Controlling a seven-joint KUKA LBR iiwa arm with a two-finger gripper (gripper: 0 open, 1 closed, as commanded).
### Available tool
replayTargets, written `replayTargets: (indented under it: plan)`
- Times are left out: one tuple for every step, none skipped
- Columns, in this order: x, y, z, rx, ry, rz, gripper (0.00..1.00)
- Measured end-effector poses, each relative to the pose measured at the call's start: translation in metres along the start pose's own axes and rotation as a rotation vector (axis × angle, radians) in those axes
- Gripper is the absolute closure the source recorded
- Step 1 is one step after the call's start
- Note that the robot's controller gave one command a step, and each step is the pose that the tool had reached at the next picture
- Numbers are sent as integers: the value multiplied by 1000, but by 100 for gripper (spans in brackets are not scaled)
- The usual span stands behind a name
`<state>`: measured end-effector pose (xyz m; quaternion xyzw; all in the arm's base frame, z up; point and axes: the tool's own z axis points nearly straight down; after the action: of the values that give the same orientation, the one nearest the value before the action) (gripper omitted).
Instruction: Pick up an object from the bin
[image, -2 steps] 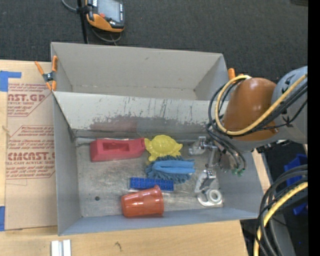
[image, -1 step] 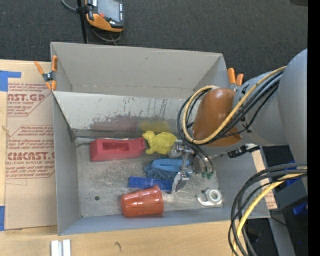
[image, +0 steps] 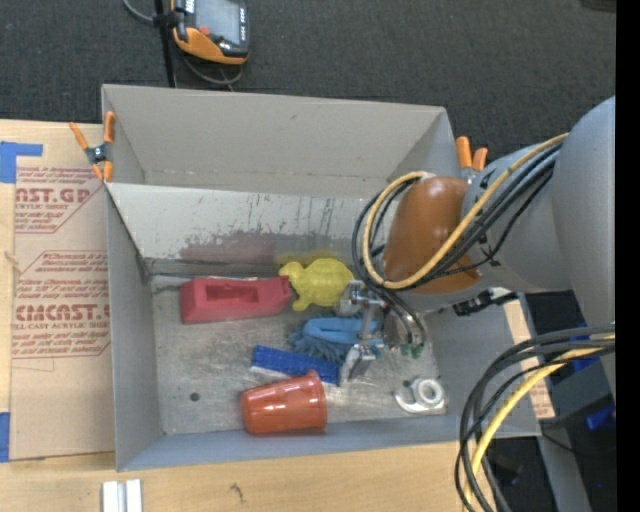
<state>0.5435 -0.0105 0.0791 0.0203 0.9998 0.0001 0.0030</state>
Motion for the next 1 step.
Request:
replayTargets:
  plan:
    - [15,7,-22,0,5,-60,0]
